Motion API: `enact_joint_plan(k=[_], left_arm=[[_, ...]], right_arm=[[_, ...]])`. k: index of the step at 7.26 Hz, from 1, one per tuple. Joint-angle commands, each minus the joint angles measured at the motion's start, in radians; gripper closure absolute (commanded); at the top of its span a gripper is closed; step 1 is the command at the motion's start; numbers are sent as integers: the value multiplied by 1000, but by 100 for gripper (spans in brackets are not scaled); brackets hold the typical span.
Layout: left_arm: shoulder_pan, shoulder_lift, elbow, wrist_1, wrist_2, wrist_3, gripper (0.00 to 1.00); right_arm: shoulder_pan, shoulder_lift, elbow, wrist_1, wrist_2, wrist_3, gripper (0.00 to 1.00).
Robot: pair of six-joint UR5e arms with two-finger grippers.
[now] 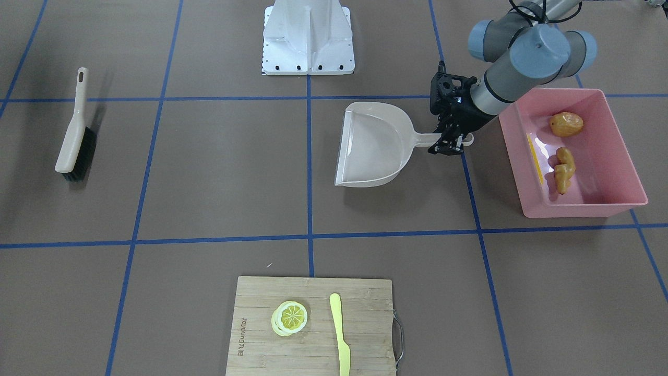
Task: Sweep and dump trash into bin
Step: 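Swing the empty dustpan away from the bin toward the table center with the left gripper, then lower the dustpan onto the table with the left gripper and open it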
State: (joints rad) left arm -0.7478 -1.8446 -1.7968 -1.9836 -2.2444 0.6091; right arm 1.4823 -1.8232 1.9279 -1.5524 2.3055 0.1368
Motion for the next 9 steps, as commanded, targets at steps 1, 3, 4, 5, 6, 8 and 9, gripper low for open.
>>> enact_joint_plan(k=[1, 3, 4, 5, 6, 8, 9], left_arm=[[8, -44, 49, 0, -4, -47, 75], [14, -44, 50, 0, -4, -106, 74], [18, -44, 48, 2, 0, -109, 72], [19, -44, 48, 2, 3, -111, 69], [19, -44, 50, 2, 5, -109, 67], [25, -44, 50, 15, 8, -109, 59], [25, -44, 50, 19, 8, -111, 57]], right_arm=[[1, 4, -21, -9, 5, -36, 0], [3, 2, -7, -49, 5, -32, 0], [12, -2, -7, -58, -4, -37, 0], [13, -7, -7, -57, -11, -39, 0], [13, -8, -10, -52, -47, -57, 0], [19, -13, -17, -52, -52, -98, 0], [38, -25, -18, -52, -52, -129, 0]])
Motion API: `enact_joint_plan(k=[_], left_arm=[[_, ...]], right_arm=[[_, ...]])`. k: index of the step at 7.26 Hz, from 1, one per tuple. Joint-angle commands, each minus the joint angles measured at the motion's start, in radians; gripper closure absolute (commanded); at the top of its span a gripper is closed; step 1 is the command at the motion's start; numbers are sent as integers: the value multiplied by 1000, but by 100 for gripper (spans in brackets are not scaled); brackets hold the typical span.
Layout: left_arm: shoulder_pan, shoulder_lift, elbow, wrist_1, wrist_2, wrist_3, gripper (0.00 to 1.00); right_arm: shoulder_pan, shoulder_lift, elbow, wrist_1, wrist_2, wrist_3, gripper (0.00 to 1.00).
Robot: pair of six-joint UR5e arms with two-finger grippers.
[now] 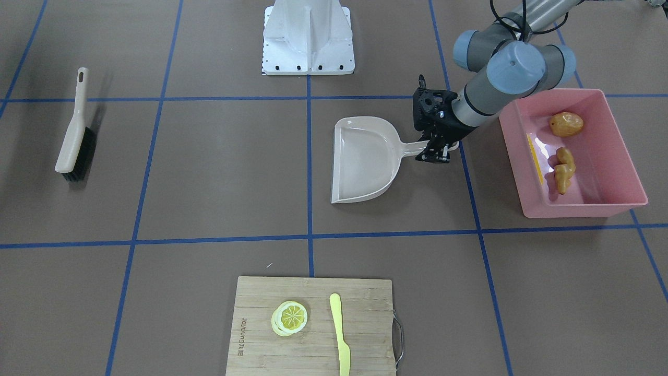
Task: Sweep and dump trash into bin
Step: 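Lower the dustpan onto the table with the left gripper and open it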
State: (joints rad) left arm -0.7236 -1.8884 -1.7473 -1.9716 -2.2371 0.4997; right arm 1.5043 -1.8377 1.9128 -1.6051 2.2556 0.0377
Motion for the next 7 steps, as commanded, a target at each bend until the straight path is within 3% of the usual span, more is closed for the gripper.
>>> enact_joint_plan(k=[1, 2, 3, 5, 7], left_arm=[[1, 0, -1, 7, -1, -9, 55], [1, 0, -12, 7, -1, -19, 39], [-3, 2, -26, 7, -1, -18, 2], [-13, 17, -64, 7, 1, -17, 1], [-99, 148, -170, 7, 49, -18, 1]], right_arm=[[26, -11, -6, 1, -2, -62, 0], [27, -9, -5, 1, -2, -62, 0], [27, -9, -5, -1, -2, -61, 0], [28, -9, -6, 1, -2, -61, 0], [30, -2, -9, -3, -4, -58, 0]])
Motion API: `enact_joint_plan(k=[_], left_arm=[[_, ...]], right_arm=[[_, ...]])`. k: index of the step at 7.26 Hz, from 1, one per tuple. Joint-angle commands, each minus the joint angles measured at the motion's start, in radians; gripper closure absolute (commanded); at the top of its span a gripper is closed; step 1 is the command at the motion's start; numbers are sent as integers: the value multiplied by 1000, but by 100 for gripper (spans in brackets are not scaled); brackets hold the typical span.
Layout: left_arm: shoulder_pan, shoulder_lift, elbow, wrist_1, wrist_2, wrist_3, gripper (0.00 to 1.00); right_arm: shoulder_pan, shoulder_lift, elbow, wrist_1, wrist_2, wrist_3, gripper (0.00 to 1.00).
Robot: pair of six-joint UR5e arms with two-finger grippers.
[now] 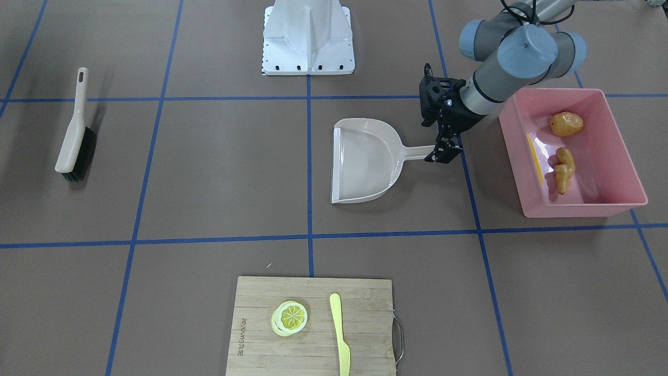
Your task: Sweep and dump trash into bin
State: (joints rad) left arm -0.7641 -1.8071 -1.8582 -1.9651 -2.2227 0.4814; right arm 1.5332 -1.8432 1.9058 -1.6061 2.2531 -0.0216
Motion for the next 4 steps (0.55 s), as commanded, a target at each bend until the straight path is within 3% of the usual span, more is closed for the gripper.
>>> enact_joint_plan(k=[1, 4], left_arm=[[-108, 110, -71, -11, 64, -4, 1], [-234, 250, -90, -9, 103, -272, 1]], right_arm=[[4, 12, 4, -2, -1, 5, 0], [8, 73, -52, -2, -13, 8, 0]])
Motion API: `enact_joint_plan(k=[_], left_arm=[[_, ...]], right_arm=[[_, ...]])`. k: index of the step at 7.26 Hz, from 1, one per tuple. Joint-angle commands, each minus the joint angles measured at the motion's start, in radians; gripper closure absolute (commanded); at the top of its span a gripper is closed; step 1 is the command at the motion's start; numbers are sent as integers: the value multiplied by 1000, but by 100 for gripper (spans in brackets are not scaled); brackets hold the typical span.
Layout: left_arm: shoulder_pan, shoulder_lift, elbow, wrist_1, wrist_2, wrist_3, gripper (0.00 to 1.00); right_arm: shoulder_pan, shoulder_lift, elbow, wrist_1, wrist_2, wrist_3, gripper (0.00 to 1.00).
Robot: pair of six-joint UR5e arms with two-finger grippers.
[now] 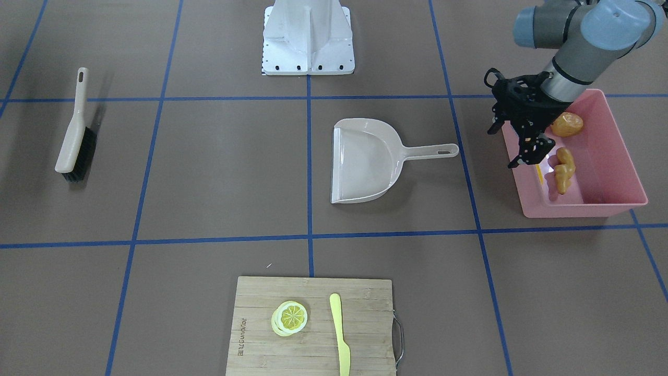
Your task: Sweep and dump trash into bin
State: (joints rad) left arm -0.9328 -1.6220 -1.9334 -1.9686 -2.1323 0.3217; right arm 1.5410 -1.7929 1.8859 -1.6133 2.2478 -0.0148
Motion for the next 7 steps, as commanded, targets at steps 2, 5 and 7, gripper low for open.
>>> enact_joint_plan(k=[2, 5, 7], left_arm=[[-212, 203, -53, 3, -73, -195, 1], [-326, 306, -49, 2, -129, -607, 1], [-360, 344, -36, 4, -76, -619, 1]], right_arm=[[1, 96, -79, -2, -10, 2, 0], [1, 92, -83, 3, -10, 2, 0], [1, 90, -91, 7, -10, 1, 0]])
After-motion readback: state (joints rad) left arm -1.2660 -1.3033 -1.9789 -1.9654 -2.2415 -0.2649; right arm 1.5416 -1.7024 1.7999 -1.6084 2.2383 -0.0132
